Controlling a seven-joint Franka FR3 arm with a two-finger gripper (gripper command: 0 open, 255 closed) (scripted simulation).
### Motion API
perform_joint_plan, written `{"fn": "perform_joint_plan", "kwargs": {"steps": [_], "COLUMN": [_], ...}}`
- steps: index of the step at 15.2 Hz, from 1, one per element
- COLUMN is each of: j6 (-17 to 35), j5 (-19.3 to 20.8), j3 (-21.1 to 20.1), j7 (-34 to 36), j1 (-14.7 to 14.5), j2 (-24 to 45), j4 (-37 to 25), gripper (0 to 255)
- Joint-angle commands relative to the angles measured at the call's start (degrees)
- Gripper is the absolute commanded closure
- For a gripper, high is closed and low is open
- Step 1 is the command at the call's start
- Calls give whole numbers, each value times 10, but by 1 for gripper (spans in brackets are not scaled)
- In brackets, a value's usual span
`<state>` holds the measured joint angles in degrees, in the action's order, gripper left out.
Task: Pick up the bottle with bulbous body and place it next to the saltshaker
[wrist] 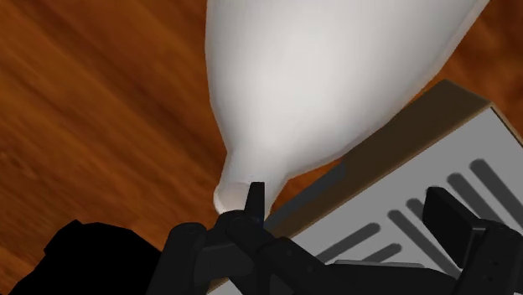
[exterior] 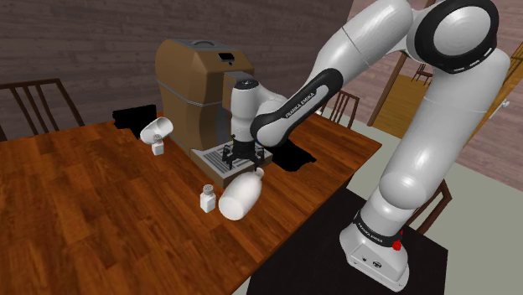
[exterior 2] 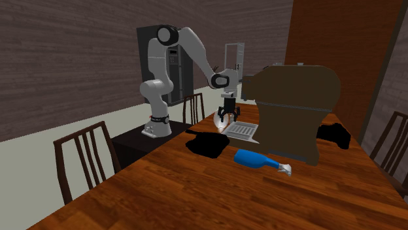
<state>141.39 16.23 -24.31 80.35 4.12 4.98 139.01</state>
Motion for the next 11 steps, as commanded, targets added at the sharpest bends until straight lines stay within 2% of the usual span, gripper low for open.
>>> {"fn": "perform_joint_plan", "kwargs": {"steps": [1,10,11], "j6": [0,1,1], "j5": [0,-4,-4], "j3": [0,-1,-1], "j7": [0,-3,-3], "j1": [0,0,0], "j2": [1,-5,-5], "j4": [1,4,4], "gripper": [255,255,0]}}
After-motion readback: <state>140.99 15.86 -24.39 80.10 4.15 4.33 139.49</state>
